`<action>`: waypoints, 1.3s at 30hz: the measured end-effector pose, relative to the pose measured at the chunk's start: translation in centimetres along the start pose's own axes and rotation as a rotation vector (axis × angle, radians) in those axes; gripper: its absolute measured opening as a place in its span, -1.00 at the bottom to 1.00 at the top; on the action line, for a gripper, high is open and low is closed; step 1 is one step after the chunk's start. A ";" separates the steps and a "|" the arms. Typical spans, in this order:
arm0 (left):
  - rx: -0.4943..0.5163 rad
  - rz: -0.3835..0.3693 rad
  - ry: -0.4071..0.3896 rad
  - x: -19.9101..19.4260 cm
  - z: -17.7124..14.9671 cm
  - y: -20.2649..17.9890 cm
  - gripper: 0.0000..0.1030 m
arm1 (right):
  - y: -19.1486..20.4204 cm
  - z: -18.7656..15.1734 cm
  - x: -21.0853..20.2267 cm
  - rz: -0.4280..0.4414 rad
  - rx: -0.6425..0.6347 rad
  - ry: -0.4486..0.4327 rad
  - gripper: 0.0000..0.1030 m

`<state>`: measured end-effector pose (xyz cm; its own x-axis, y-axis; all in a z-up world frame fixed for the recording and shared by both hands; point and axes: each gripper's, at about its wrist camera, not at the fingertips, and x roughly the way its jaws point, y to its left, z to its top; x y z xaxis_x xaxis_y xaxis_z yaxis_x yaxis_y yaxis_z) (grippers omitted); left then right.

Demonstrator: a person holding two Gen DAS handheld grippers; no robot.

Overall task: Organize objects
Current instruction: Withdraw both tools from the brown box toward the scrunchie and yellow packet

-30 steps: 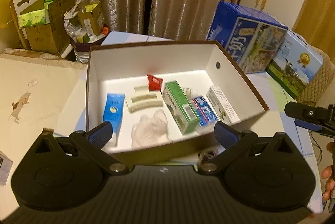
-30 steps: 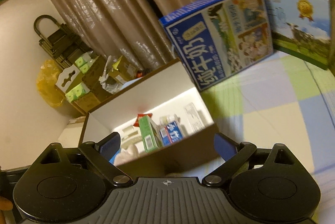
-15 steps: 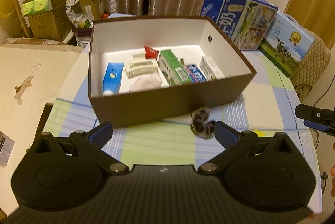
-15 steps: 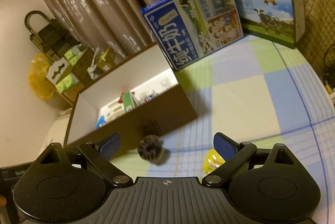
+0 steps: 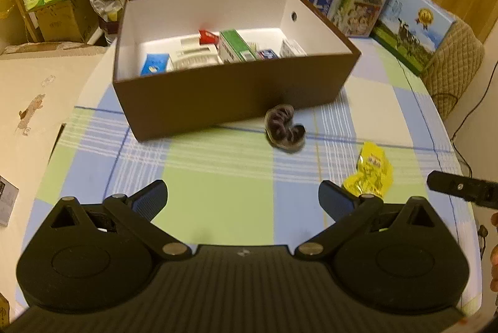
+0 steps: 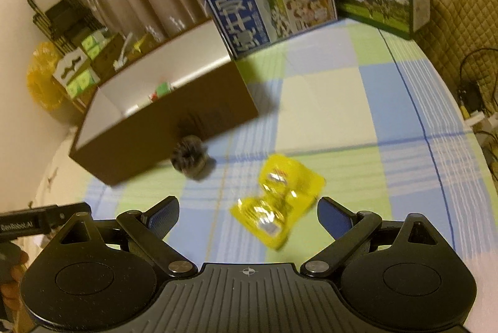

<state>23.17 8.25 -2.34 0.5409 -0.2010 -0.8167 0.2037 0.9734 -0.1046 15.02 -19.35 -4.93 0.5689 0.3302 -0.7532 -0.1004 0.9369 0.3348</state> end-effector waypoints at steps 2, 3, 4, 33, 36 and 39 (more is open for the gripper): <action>0.007 -0.001 0.014 0.4 -0.5 -0.4 0.97 | -0.2 -0.6 0.3 -0.018 -0.006 0.015 0.81; 0.010 0.000 0.022 0.6 -0.7 -0.6 0.97 | -0.3 -0.9 0.5 -0.024 -0.007 0.023 0.81; 0.013 0.000 0.028 0.7 -0.9 -0.7 0.97 | -0.5 -1.1 0.6 -0.027 -0.005 0.031 0.81; 0.096 0.005 0.121 6.6 -0.7 -1.6 0.97 | -0.8 -1.1 6.2 -0.112 0.057 0.130 0.81; 0.097 0.002 0.122 7.0 -0.5 -1.5 0.97 | -0.7 -0.9 6.8 -0.120 0.055 0.130 0.81; 0.097 0.000 0.127 7.4 -0.3 -1.3 0.97 | -0.6 -0.6 7.5 -0.129 0.054 0.126 0.81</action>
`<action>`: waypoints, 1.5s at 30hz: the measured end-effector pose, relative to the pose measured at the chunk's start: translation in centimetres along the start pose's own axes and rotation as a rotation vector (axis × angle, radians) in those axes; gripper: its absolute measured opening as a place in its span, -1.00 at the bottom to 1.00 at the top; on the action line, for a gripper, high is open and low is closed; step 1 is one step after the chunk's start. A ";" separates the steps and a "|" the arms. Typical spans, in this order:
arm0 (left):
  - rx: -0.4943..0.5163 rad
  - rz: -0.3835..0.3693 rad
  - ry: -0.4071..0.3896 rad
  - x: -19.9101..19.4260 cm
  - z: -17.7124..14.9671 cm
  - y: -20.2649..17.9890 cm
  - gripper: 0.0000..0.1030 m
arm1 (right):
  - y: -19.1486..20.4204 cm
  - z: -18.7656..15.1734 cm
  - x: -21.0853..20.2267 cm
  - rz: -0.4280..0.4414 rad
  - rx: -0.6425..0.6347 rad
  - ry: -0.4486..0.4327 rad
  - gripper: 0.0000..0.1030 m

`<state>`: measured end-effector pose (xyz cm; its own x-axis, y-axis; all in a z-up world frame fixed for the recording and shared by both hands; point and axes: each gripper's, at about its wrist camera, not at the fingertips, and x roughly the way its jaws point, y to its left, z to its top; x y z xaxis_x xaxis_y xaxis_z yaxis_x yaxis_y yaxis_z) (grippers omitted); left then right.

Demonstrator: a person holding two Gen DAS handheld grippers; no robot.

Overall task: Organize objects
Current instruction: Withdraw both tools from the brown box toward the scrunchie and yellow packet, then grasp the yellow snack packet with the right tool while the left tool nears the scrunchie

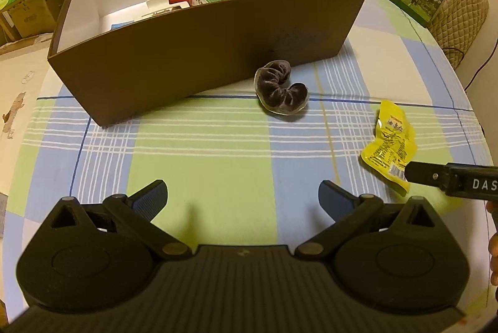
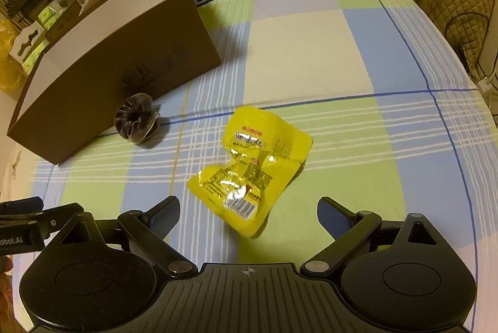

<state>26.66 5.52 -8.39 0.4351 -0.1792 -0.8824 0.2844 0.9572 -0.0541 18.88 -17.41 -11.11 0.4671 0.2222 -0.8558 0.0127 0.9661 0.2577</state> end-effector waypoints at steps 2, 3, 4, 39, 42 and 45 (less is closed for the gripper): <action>-0.001 -0.001 0.003 0.3 0.2 0.1 0.97 | 0.1 0.2 0.5 -0.007 0.002 -0.002 0.81; -0.001 -0.002 0.005 0.4 0.2 0.1 0.97 | 0.1 0.3 0.8 -0.013 0.005 -0.003 0.81; 0.000 -0.003 0.007 0.6 0.3 0.2 0.97 | 0.0 0.4 1.1 -0.019 0.010 -0.005 0.81; 0.072 -0.009 -0.023 5.3 3.2 -1.5 0.96 | 0.1 1.0 4.3 -0.178 -0.152 -0.104 -0.04; 0.099 -0.013 -0.052 5.9 3.7 -2.2 0.92 | -1.5 1.0 3.3 -0.173 -0.151 -0.100 -0.05; 0.113 -0.026 -0.078 6.7 4.5 -2.8 0.87 | -3.2 0.9 2.6 -0.147 -0.144 -0.102 -0.05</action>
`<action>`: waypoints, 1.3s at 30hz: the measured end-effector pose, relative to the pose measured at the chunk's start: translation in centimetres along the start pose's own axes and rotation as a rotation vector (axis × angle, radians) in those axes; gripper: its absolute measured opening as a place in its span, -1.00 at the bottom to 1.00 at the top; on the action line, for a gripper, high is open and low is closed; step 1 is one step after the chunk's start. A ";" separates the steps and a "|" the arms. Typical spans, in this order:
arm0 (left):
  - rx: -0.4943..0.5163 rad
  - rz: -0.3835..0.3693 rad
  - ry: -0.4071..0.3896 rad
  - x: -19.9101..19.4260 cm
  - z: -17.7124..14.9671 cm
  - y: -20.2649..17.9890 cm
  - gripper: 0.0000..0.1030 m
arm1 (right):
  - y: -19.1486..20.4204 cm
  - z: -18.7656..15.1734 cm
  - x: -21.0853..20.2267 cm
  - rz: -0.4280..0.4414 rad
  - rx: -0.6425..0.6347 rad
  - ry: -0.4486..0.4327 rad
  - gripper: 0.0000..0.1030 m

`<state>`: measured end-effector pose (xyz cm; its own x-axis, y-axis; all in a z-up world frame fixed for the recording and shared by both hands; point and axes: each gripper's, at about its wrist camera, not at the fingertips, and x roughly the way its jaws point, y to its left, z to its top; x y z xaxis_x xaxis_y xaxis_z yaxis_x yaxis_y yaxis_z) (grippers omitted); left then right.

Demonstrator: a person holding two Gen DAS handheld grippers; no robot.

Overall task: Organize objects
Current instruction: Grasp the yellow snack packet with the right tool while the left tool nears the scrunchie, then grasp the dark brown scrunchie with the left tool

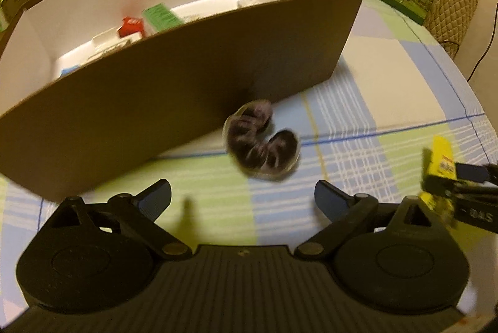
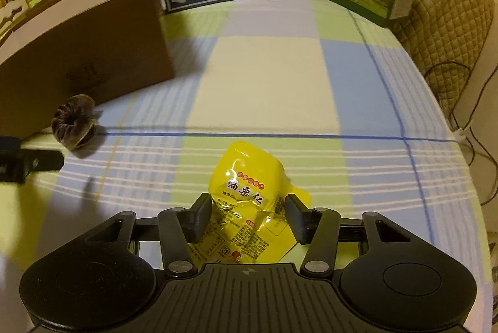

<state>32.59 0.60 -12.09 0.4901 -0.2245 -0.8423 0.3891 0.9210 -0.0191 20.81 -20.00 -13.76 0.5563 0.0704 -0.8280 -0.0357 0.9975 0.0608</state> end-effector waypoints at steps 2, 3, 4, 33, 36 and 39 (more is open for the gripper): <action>0.010 -0.006 -0.016 0.7 0.5 -0.3 0.81 | -0.8 -0.2 -0.5 -0.001 0.016 -0.006 -0.04; 0.018 -0.007 -0.026 1.0 0.8 -0.5 0.78 | -1.2 -0.3 -0.6 0.014 0.028 -0.002 -0.04; 0.023 -0.008 -0.032 1.3 1.1 -0.7 0.71 | -1.6 -0.3 -0.8 0.020 0.046 -0.002 -0.02; -0.025 0.024 -0.017 -1.0 -1.7 3.2 -0.45 | 4.0 -0.8 0.3 0.115 0.008 -0.010 0.48; -0.062 0.043 -0.007 -2.1 -2.9 4.3 -0.45 | 5.7 -1.4 0.3 0.152 -0.078 0.005 0.48; -0.097 0.057 0.003 -3.1 -4.1 5.3 -0.45 | 6.7 -2.0 0.1 0.135 -0.132 0.032 0.48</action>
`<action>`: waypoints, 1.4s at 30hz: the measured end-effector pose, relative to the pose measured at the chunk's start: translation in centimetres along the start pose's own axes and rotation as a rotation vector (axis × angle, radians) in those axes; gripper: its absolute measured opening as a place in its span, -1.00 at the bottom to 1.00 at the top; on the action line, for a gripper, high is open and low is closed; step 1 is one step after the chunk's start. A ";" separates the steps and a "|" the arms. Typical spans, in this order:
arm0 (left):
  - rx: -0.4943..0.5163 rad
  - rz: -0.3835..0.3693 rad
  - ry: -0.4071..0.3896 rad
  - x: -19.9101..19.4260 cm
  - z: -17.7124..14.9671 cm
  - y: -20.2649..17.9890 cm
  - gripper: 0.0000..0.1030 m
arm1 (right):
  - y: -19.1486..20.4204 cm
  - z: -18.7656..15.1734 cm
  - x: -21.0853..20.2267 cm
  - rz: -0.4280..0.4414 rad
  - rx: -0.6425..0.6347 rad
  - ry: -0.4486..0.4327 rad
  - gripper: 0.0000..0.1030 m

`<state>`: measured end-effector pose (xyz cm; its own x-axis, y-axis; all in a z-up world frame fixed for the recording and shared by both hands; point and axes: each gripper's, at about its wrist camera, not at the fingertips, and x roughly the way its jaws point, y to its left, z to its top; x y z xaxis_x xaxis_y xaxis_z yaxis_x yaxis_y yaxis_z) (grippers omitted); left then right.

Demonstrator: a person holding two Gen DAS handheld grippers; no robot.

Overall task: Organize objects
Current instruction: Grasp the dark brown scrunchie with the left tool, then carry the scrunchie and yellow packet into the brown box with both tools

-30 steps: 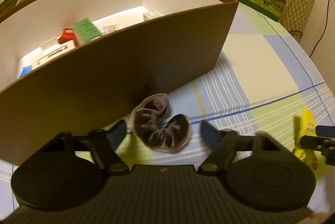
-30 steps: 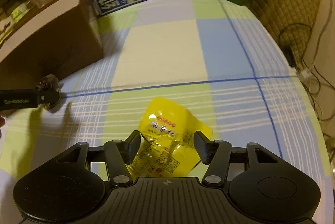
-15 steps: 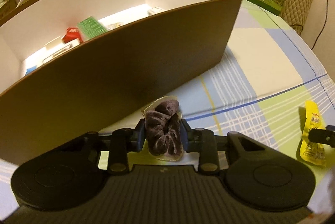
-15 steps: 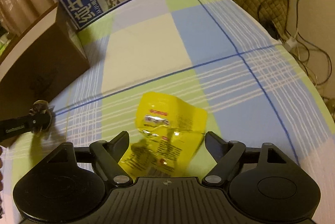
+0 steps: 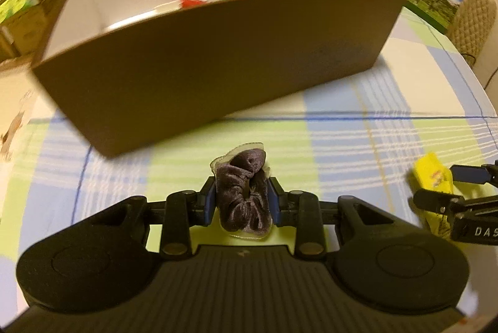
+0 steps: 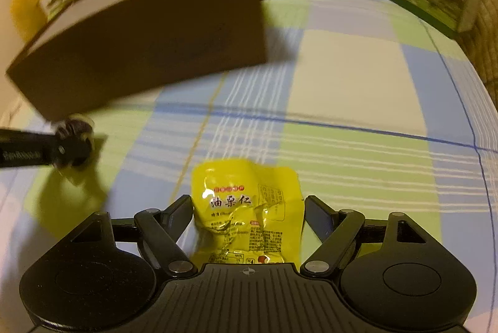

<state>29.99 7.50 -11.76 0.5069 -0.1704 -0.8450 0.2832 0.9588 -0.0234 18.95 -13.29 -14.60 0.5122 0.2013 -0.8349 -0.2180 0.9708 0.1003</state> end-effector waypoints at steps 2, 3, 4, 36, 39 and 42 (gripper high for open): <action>-0.020 0.006 0.005 -0.5 -0.6 0.4 -0.45 | 0.1 -0.4 -0.1 -0.012 -0.003 0.013 0.48; -0.028 0.010 0.006 -0.7 -0.9 0.6 -0.45 | 0.2 -0.6 -0.3 -0.020 0.000 0.018 0.48; -0.033 0.011 0.008 -0.9 -1.1 0.6 -0.45 | 0.2 -0.9 -0.5 -0.025 0.004 0.022 0.48; -0.033 0.018 -0.007 -2.8 -1.6 0.3 -0.45 | 1.5 -1.0 -1.9 -0.006 -0.040 -0.047 0.05; -0.037 0.016 -0.016 -3.3 -1.4 0.3 -0.45 | 1.7 -0.4 -2.6 0.013 -0.036 -0.064 0.05; -0.039 0.014 -0.030 -4.0 -1.2 0.3 -0.45 | 2.1 0.2 -3.1 0.031 -0.042 -0.082 0.05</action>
<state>27.07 8.76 -9.08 0.5353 -0.1627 -0.8289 0.2438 0.9693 -0.0329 17.08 -11.84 -11.63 0.5707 0.2432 -0.7843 -0.2690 0.9578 0.1013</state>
